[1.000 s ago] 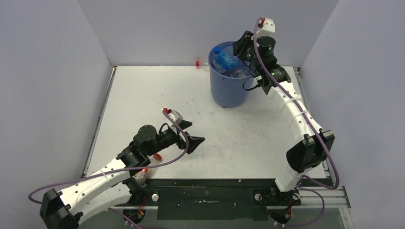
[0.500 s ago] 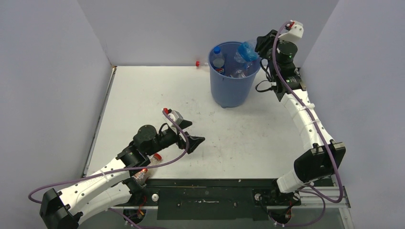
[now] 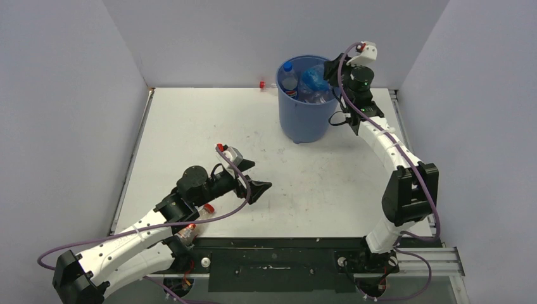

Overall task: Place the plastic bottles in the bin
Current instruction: Place the plastic bottle in the trash bin.

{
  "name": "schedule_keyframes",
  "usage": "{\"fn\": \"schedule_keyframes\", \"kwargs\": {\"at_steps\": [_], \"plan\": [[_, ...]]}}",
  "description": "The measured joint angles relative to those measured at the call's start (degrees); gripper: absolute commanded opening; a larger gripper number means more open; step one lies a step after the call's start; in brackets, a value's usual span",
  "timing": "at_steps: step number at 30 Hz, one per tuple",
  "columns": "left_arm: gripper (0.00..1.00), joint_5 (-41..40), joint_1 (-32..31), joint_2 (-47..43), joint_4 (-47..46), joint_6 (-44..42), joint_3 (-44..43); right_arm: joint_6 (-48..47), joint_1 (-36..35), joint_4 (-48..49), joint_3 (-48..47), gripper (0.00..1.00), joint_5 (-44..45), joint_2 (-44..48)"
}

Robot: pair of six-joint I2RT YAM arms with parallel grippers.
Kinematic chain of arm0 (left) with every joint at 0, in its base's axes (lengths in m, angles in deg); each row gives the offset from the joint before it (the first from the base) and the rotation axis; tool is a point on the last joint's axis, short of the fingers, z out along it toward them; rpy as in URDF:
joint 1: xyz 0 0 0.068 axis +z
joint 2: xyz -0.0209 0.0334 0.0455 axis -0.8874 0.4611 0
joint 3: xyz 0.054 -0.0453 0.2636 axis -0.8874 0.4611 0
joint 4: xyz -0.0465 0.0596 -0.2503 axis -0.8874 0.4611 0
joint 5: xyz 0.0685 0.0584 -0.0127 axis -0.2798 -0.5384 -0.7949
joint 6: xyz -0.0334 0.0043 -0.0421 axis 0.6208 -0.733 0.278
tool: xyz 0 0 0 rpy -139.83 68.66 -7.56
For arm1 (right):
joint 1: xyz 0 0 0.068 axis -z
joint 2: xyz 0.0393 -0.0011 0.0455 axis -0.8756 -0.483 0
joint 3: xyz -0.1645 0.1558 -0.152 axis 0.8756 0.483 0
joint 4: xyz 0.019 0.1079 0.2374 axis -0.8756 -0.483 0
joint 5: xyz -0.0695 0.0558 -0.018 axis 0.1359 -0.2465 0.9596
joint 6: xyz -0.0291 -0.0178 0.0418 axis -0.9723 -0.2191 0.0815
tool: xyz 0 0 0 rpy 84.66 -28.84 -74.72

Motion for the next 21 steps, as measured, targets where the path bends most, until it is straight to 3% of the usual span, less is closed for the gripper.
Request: {"fn": "schedule_keyframes", "kwargs": {"at_steps": [9, 11, 15, 21], "plan": [[0.96, 0.0, 0.0, 0.0, 0.3, 0.0, -0.2, -1.8, 0.1, -7.5, -4.8, 0.06, -5.0, -7.4], [0.96, 0.0, 0.0, 0.0, 0.3, 0.0, -0.2, -1.8, 0.1, -8.9, -4.9, 0.2, -5.7, -7.5], [0.96, 0.0, 0.0, 0.0, 0.4, 0.0, -0.2, -1.6, 0.1, -10.7, -5.0, 0.66, -7.0, -7.5], [0.96, 0.0, 0.0, 0.0, 0.5, 0.0, -0.2, -0.7, -0.2, -14.6, -5.6, 0.93, -8.2, -7.5]]}}
